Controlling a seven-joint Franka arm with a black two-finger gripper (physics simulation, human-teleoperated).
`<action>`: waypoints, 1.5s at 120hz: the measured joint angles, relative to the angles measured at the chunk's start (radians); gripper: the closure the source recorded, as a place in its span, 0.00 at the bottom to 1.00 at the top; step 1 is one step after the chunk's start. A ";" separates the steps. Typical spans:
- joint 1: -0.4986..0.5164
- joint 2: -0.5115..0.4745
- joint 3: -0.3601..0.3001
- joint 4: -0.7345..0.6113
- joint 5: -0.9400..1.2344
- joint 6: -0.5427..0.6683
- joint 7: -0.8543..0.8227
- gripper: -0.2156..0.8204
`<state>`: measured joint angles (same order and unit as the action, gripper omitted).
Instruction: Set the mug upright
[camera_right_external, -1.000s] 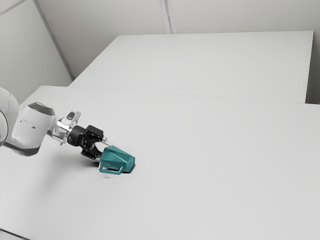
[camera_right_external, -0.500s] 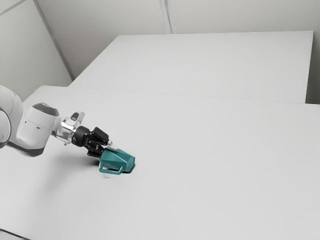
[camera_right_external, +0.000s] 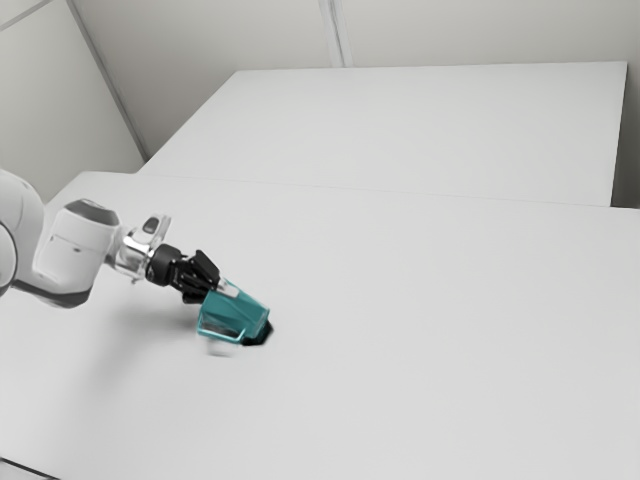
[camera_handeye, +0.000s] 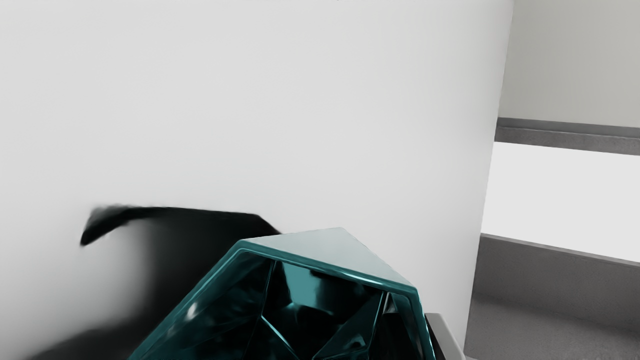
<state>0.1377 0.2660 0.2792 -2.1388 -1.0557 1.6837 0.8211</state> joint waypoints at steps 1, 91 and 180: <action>-0.001 -0.002 0.000 0.000 0.000 0.000 0.000 0.92; -0.091 -0.210 -0.075 0.010 0.376 0.215 -0.195 0.94; -0.103 -0.212 -0.229 0.008 1.013 0.476 -0.563 0.94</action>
<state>0.0349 0.0535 0.0507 -2.1305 -0.0424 2.1599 0.2586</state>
